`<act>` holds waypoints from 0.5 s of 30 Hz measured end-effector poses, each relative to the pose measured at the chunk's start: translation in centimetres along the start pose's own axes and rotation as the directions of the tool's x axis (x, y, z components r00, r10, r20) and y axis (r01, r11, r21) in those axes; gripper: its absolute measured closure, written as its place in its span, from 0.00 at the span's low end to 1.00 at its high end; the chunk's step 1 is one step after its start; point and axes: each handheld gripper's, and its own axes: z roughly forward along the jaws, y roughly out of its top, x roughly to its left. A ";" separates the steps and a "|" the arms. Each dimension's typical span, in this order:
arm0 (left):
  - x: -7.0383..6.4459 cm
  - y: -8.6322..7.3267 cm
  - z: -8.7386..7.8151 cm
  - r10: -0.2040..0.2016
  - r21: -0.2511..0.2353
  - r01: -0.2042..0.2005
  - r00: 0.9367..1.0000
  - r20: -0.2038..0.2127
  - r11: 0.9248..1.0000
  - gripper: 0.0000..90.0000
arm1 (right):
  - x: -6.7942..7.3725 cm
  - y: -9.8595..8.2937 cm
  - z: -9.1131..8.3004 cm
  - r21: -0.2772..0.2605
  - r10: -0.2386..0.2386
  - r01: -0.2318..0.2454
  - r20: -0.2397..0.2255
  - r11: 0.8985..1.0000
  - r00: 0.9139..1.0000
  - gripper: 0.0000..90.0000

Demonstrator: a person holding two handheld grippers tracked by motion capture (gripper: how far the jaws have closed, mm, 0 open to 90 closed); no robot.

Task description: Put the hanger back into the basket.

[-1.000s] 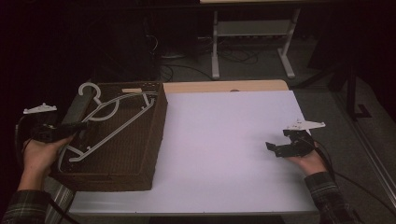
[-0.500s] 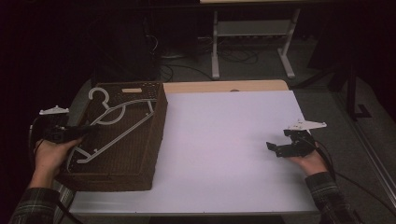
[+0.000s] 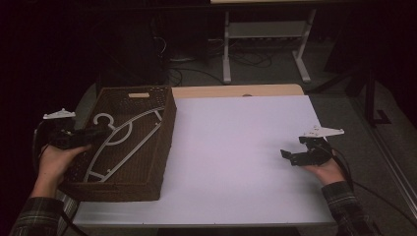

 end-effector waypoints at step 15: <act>-4.2 1.9 2.3 0.071 -0.019 -0.070 0.994 0.078 0.997 0.24 | -0.2 -0.1 -0.3 -0.007 0.003 -0.003 0.005 1.000 1.000 0.09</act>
